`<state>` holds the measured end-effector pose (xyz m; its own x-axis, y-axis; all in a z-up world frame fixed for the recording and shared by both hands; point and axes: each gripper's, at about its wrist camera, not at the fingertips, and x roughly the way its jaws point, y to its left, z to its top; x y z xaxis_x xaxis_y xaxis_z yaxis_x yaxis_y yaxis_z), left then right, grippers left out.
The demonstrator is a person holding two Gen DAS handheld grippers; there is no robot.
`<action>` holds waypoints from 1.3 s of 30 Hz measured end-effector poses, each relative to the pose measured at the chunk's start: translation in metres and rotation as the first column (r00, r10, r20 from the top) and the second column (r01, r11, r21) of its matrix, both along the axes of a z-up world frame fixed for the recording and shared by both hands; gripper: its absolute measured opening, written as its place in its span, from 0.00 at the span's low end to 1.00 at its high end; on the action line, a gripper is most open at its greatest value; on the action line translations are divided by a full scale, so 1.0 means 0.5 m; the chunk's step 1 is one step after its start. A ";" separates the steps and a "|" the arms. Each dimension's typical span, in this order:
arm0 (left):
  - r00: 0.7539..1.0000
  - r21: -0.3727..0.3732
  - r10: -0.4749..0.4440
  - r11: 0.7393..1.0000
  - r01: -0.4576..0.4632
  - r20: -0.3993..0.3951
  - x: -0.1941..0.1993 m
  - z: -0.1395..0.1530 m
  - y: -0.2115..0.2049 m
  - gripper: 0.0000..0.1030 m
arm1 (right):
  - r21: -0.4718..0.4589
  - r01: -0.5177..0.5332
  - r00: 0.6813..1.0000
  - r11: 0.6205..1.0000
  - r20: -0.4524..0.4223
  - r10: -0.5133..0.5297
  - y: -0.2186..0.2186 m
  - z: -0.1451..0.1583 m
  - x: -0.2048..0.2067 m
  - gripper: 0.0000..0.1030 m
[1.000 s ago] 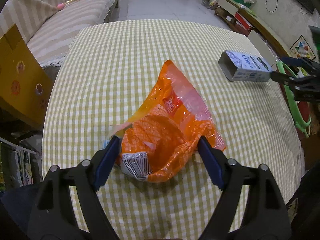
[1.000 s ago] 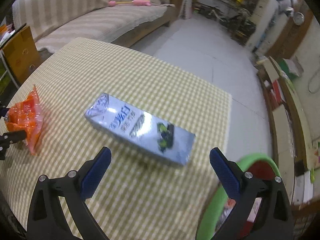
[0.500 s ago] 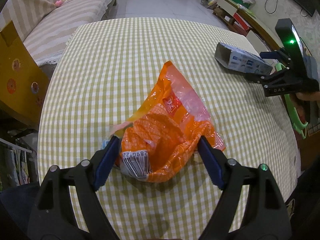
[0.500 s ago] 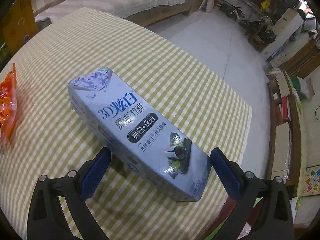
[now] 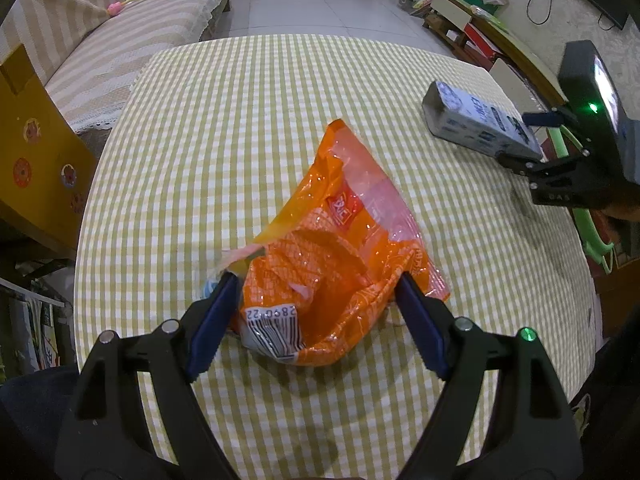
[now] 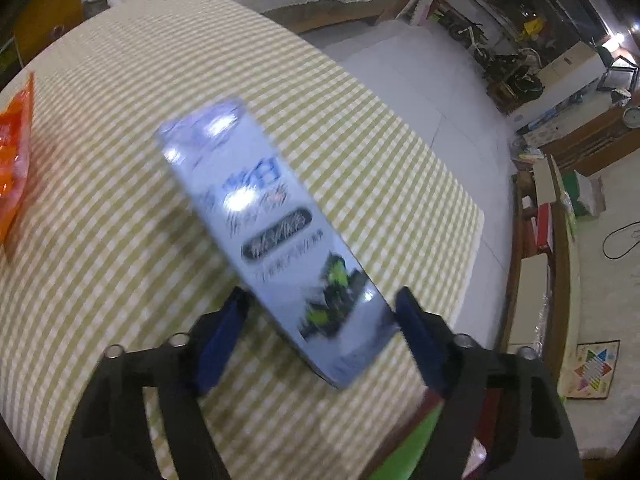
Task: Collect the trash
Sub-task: 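Grasp orange snack bag with left tool while right tool grasps white toothpaste box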
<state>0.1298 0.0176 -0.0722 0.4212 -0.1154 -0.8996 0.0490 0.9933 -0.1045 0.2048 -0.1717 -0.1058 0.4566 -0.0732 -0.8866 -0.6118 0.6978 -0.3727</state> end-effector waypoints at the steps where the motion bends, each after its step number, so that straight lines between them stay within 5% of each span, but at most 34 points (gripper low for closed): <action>1: 1.000 -0.003 -0.001 1.000 0.001 0.000 0.000 0.000 0.000 0.75 | 0.007 0.008 1.000 1.000 -0.013 -0.008 -0.004 0.003 -0.007 0.63; 5: 1.000 -0.006 -0.008 1.000 0.008 0.002 0.000 0.001 0.003 0.75 | 0.057 0.053 0.996 0.997 -0.070 -0.049 -0.015 0.021 -0.031 0.52; 10: 1.000 -0.007 -0.009 1.000 0.009 0.004 -0.003 0.000 0.005 0.75 | 0.119 0.111 0.989 0.987 -0.113 -0.098 -0.018 0.037 -0.039 0.51; 13: 1.000 -0.009 -0.008 1.000 0.008 0.008 -0.005 0.002 0.007 0.75 | 0.144 0.157 0.984 0.977 -0.107 -0.143 -0.024 0.042 -0.023 0.55; 16: 1.000 -0.017 -0.003 1.000 0.004 0.014 -0.005 0.004 0.011 0.75 | 0.197 0.206 0.976 0.958 -0.113 -0.187 -0.034 0.051 -0.004 0.72; 31: 0.999 -0.013 0.016 1.000 -0.015 0.034 0.001 0.002 0.018 0.75 | 0.310 0.314 0.944 0.897 -0.205 -0.259 -0.018 -0.005 0.099 0.81; 39: 0.999 -0.012 0.019 1.000 -0.019 0.034 -0.001 0.003 0.014 0.75 | 0.310 0.321 0.940 0.895 -0.223 -0.260 0.000 -0.023 0.097 0.53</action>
